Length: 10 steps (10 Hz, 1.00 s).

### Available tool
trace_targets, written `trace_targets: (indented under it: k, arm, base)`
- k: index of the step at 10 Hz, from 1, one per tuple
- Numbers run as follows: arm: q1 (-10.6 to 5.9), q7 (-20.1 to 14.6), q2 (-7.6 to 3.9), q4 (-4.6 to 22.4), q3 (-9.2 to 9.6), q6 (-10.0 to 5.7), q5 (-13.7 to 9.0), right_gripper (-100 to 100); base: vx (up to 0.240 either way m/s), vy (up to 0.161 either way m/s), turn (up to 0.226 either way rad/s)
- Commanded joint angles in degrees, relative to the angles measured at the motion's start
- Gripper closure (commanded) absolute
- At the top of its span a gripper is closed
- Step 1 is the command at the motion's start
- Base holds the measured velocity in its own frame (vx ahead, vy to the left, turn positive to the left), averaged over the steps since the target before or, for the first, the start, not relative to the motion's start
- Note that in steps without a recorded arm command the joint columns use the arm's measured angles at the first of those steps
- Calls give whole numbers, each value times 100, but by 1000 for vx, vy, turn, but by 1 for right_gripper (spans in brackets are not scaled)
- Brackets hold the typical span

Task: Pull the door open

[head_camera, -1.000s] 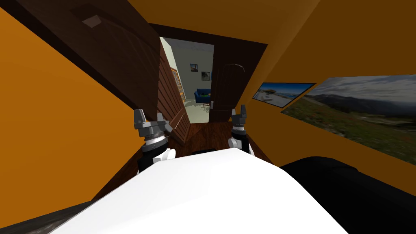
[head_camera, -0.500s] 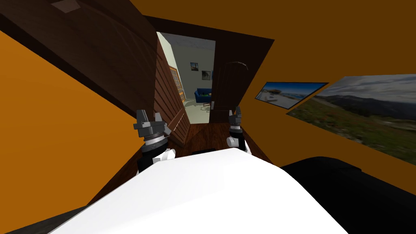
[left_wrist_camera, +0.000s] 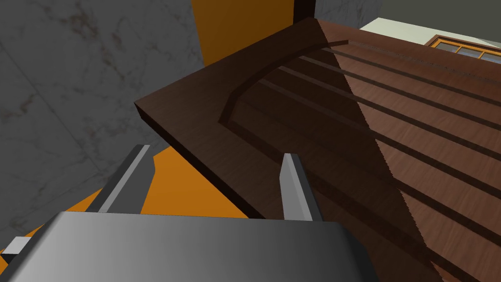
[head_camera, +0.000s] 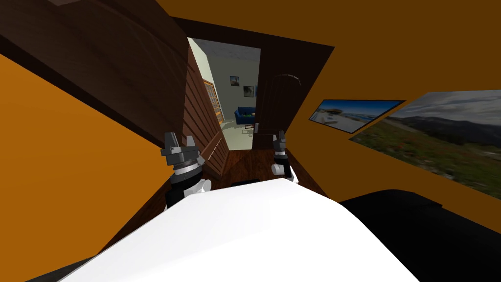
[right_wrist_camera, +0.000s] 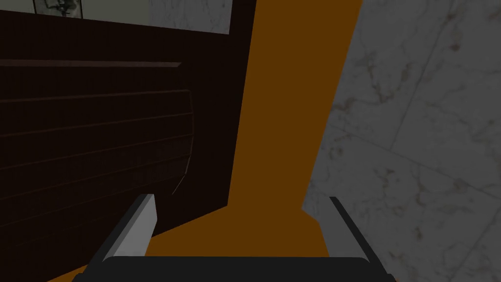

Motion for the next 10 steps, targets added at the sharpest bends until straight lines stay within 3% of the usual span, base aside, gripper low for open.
trace_targets:
  k: [1, 3, 4, 6, 7, 9, 10]
  arm:
    - [-179, -19, -30, 249, -14, 63, -10, -100]
    - [-384, -64, -80, 574, -34, 65, -27, -100]
    - [-384, -64, -80, 629, -34, 65, -27, -100]
    - [-596, -110, -132, 1023, -54, 67, -45, -100]
    - [-596, -110, -132, 1023, -54, 67, -45, -100]
    - [-822, -159, -186, 1369, -76, 69, -65, -100]
    - [-822, -159, -186, 1443, -76, 69, -65, -100]
  base:
    - [108, -22, 18]
    - [90, -8, 16]
    - [69, 1, 7]
    - [66, -1, 13]
    - [58, -7, 6]
    - [66, -2, 12]
    - [71, -11, 8]
